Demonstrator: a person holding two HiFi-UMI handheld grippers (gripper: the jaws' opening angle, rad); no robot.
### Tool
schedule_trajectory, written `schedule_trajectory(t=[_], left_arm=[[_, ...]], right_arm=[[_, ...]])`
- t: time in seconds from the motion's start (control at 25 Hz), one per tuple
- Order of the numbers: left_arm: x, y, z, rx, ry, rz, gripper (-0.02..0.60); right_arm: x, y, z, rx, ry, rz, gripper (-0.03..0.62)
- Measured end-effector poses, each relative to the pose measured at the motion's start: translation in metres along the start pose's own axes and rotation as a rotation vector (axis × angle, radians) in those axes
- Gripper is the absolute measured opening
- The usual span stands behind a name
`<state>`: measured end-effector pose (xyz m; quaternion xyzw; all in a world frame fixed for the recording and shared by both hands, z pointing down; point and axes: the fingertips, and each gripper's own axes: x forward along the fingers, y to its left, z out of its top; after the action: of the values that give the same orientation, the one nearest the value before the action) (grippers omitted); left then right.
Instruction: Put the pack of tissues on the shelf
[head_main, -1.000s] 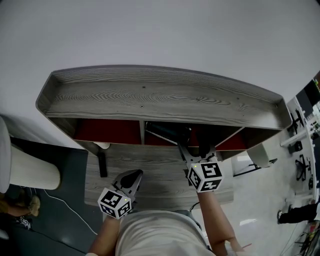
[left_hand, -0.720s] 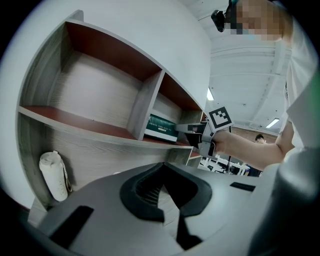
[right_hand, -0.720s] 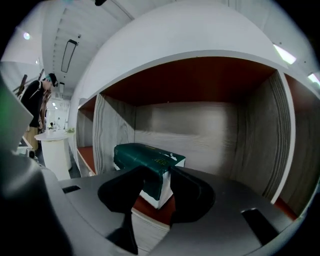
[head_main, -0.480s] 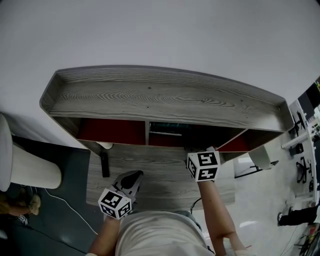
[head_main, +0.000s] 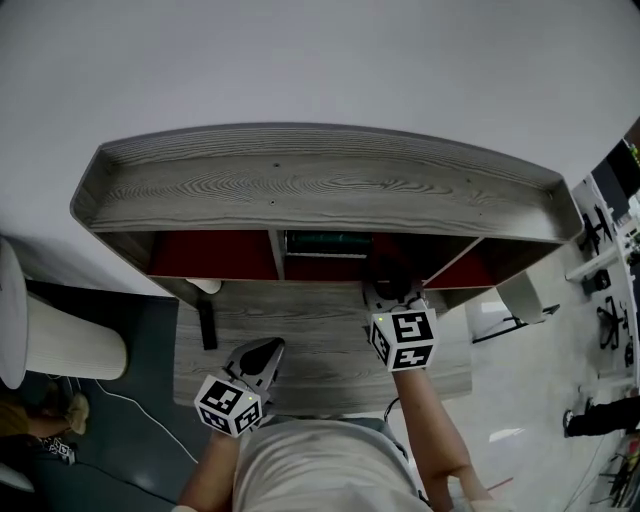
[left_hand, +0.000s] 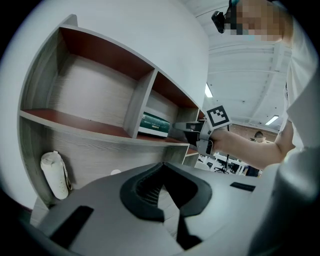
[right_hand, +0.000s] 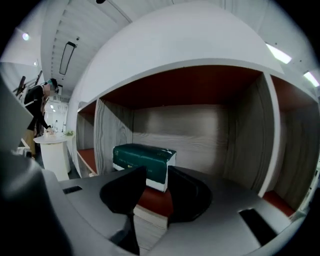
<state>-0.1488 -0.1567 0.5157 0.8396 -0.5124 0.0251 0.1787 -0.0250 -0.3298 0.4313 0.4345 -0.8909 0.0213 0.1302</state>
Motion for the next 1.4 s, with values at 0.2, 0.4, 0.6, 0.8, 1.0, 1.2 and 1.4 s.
schedule_trajectory(t=[0.2,0.4,0.6,0.8,1.0,1.2,1.4], left_arm=[[0.011,-0.028,0.000,0.017,0.014,-0.040,0.015],[0.025,-0.063,-0.003,0.037,0.029,-0.098,0.015],[0.039,-0.093,-0.005,0.055,0.047,-0.156,0.015],[0.050,-0.119,-0.007,0.078,0.066,-0.209,0.015],[0.055,-0.140,-0.012,0.092,0.090,-0.252,0.014],[0.059,-0.158,-0.011,0.119,0.097,-0.294,0.015],[0.058,-0.161,0.000,0.121,0.051,-0.279,0.014]], right_arm=[[-0.052,-0.001,-0.020,0.040,-0.005,0.005,0.112],[-0.107,-0.006,-0.048,0.097,0.004,0.009,0.087],[-0.159,-0.015,-0.073,0.135,0.026,-0.019,0.084],[-0.200,-0.026,-0.086,0.152,0.003,-0.072,0.083],[-0.222,-0.031,-0.101,0.175,0.001,-0.100,0.083],[-0.236,-0.034,-0.105,0.172,-0.027,-0.116,0.082],[-0.240,-0.035,-0.110,0.188,-0.020,-0.109,0.083]])
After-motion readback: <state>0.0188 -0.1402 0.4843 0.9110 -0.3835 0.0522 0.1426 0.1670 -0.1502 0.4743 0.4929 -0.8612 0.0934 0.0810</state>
